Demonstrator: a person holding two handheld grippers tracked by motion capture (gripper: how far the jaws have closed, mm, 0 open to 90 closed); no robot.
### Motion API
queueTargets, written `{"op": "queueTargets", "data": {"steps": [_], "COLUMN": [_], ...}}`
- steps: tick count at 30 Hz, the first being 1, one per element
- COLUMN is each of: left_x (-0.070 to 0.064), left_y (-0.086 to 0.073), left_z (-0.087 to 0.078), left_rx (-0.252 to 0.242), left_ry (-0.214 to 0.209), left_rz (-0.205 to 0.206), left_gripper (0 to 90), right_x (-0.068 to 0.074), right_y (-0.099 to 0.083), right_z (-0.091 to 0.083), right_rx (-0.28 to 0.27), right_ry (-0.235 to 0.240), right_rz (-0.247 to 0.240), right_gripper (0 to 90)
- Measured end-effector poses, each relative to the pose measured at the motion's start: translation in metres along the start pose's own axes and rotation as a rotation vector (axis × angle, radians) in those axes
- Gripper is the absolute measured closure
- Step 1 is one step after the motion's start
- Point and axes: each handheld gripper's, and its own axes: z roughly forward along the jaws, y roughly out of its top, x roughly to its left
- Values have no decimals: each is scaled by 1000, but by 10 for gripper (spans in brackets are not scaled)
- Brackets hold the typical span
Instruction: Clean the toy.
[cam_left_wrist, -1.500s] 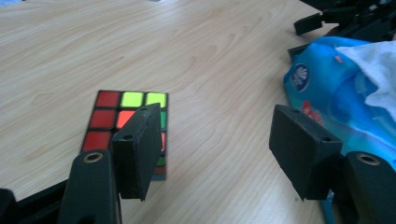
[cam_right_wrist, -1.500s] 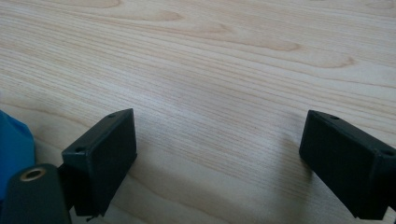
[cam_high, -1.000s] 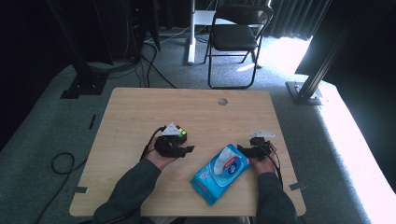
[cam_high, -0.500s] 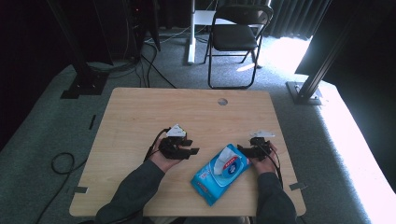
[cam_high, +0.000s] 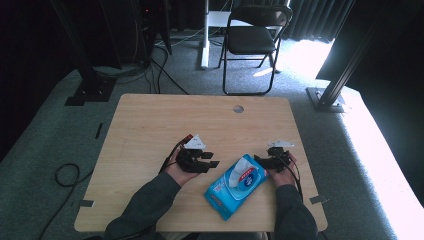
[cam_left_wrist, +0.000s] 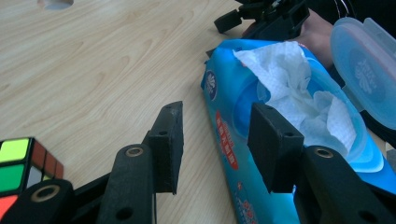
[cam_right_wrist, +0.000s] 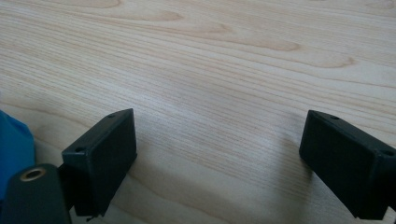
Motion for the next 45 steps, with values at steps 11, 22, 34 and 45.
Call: {"op": "queueTargets", "data": {"steps": [11, 22, 34, 45], "left_x": [-9, -18, -27, -30], "left_y": [3, 6, 8, 10], "left_z": [10, 24, 37, 51], "left_rx": [4, 14, 36, 67], "left_ry": [-14, -41, -61, -81], "left_rz": [38, 68, 84, 94], "left_gripper": [557, 576, 612, 628], "right_x": [0, 0, 0, 0], "right_y": [0, 0, 0, 0], "right_z": [0, 0, 0, 0], "right_rx": [0, 0, 0, 0], "right_ry": [0, 0, 0, 1], "right_rz": [1, 0, 0, 0], "right_gripper": [106, 106, 106, 106]}}
